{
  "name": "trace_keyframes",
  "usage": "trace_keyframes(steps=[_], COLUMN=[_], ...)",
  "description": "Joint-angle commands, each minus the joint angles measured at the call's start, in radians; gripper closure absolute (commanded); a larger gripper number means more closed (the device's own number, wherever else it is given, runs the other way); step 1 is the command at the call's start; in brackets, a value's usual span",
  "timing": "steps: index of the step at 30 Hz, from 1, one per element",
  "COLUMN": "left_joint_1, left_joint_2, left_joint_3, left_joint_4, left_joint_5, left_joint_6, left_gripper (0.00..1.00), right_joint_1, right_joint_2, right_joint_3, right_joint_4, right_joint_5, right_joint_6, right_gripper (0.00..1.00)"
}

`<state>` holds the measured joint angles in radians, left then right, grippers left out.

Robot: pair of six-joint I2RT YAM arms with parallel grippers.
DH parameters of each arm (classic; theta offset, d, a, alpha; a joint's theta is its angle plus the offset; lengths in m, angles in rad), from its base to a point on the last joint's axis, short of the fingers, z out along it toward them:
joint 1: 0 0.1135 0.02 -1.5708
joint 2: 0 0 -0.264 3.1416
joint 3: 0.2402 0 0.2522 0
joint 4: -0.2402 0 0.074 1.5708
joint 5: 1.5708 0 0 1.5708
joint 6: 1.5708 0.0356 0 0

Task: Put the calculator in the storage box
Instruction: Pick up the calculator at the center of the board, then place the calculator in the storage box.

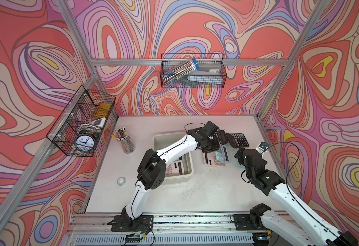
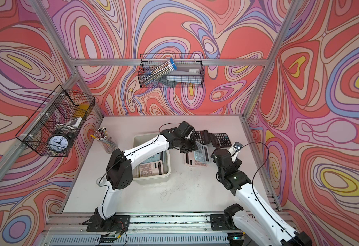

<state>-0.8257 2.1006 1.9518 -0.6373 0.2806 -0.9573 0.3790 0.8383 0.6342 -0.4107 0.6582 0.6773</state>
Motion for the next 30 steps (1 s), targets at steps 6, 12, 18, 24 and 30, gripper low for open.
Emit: trace_keyframes(steps=[6, 12, 18, 24, 30], left_joint_1=[0.035, 0.087, 0.172, 0.293, 0.433], left_joint_2=[-0.203, -0.317, -0.446, -0.575, -0.665], left_joint_3=[-0.013, -0.07, -0.14, -0.221, -0.336], left_joint_4=[-0.155, -0.196, -0.22, -0.236, -0.223], left_joint_5=[-0.004, 0.017, 0.043, 0.106, 0.191], left_joint_6=[0.189, 0.244, 0.287, 0.334, 0.359], left_gripper=[1.0, 1.0, 1.0, 1.0, 1.0], right_joint_1=[-0.006, -0.006, -0.006, -0.006, -0.007], right_joint_2=[-0.019, -0.005, 0.028, 0.053, 0.096], right_joint_3=[-0.024, -0.034, -0.062, -0.071, -0.073], right_joint_4=[0.021, 0.052, 0.1, 0.14, 0.164], right_joint_5=[0.016, -0.037, -0.083, -0.115, -0.133], right_joint_6=[-0.02, -0.023, -0.027, -0.046, -0.061], right_gripper=[0.02, 0.02, 0.02, 0.02, 0.02])
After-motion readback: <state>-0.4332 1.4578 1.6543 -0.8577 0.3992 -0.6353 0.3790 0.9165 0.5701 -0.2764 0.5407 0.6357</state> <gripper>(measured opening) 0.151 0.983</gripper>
